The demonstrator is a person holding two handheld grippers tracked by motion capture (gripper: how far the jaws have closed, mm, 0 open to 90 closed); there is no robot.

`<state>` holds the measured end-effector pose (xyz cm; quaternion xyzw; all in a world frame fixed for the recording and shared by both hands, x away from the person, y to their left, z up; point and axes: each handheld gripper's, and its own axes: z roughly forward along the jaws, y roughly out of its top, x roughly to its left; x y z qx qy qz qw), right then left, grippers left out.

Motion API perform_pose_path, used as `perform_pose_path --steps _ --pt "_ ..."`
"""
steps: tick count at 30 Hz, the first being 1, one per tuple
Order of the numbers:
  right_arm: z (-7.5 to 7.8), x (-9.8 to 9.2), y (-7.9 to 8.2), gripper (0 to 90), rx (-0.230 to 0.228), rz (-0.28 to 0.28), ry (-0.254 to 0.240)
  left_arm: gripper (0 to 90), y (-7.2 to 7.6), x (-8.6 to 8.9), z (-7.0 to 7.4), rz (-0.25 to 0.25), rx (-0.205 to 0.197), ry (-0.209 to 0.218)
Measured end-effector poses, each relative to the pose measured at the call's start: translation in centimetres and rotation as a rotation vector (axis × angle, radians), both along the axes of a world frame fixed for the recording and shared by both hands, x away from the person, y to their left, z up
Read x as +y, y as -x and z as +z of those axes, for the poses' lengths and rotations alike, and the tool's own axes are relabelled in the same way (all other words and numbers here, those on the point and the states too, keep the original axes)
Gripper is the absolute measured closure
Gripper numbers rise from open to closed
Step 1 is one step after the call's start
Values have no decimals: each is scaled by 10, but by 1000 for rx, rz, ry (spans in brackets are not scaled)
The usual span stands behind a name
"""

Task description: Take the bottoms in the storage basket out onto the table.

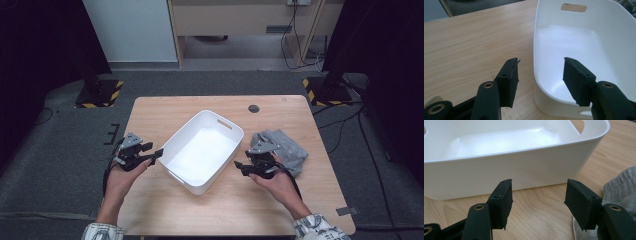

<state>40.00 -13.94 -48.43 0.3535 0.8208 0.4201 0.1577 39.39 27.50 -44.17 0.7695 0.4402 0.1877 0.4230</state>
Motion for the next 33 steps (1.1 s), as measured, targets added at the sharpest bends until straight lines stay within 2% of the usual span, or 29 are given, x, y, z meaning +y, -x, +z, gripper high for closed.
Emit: perform_pose_path --steps 7,13,18,21,29,33 --pt "-3 8 0 384 8 13 16 499 -14 -14 -10 -22 38 -44" --pt "-6 15 -1 382 13 24 31 540 -21 -22 -16 -6 73 -75" --pt "-8 19 -2 380 17 27 32 621 -25 -26 -19 -17 93 -94" --pt "-7 19 -3 380 11 29 32 642 -24 -28 -20 -11 92 -112" --pt "-8 19 -4 378 6 24 28 670 -16 -28 -19 -19 103 -103" --pt "-7 19 -5 374 0 19 25 668 -9 -30 -19 -35 101 -115"
